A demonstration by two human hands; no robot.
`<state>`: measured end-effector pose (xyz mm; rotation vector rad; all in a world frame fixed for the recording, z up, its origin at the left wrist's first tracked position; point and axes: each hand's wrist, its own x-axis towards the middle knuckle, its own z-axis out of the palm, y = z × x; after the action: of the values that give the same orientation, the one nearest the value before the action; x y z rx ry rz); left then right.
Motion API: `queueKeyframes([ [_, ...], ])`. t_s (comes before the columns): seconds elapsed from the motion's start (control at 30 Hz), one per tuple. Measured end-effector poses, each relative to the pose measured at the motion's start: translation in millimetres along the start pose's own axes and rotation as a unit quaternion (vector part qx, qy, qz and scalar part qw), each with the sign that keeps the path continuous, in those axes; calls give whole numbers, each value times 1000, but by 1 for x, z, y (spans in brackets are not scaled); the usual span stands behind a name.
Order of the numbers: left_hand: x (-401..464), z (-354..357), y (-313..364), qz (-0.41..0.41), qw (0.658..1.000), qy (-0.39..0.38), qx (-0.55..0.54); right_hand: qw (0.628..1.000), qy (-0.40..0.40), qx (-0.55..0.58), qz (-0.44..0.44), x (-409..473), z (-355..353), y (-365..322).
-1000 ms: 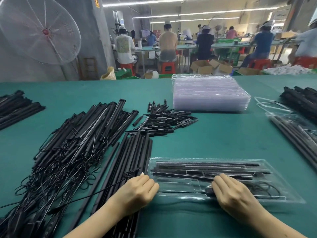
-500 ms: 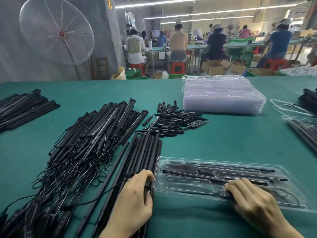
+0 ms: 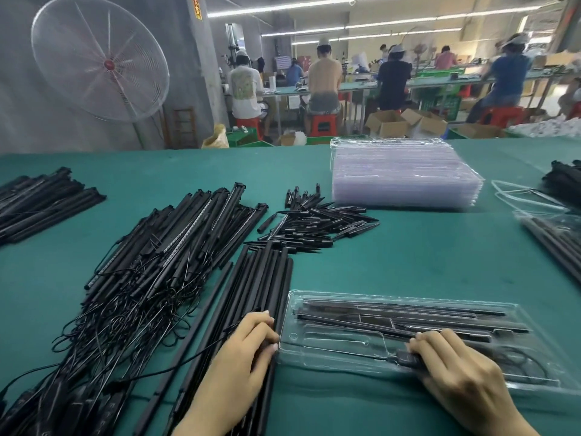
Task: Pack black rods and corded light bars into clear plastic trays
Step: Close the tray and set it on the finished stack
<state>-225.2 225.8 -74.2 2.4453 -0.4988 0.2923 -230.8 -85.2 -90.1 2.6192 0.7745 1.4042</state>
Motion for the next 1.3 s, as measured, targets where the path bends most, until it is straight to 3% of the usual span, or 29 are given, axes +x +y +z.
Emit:
queueKeyframes([
  [0.03, -4, 4, 5, -5, 999, 41, 11, 999, -44, 3, 18, -4, 3, 2],
  [0.1, -15, 12, 15, -50, 988, 145, -10, 999, -31, -12, 14, -7, 4, 3],
  [0.17, -20, 15, 30, -200, 940, 201, -188, 1000, -11, -28, 1, -9, 7, 4],
  [0.23, -12, 13, 45, -367, 820, 104, -426, 999, -8, -34, -2, -10, 7, 1],
  [0.27, -6, 13, 48, -405, 775, 37, -483, 999, -8, -35, 0, -10, 5, 0],
  [0.3, 0, 12, 50, -415, 752, -10, -511, 999, -9, -33, 0, -11, 5, 0],
  [0.5, 28, 15, 47, -390, 790, 1, -474, 999, -12, -44, 5, -15, 4, 1],
  [0.8, 33, 24, 44, -363, 809, 49, -459, 998, -47, -21, 25, -14, 6, 2],
  [1.07, 30, 31, 39, -363, 774, 116, -505, 995, -78, -38, 54, -19, 11, 2],
  [1.2, 26, 28, 42, -384, 701, 96, -593, 993, -81, -47, 68, -21, 12, 3],
  [1.3, 26, 27, 41, -389, 698, 79, -596, 994, -69, -50, 64, -20, 13, 1],
])
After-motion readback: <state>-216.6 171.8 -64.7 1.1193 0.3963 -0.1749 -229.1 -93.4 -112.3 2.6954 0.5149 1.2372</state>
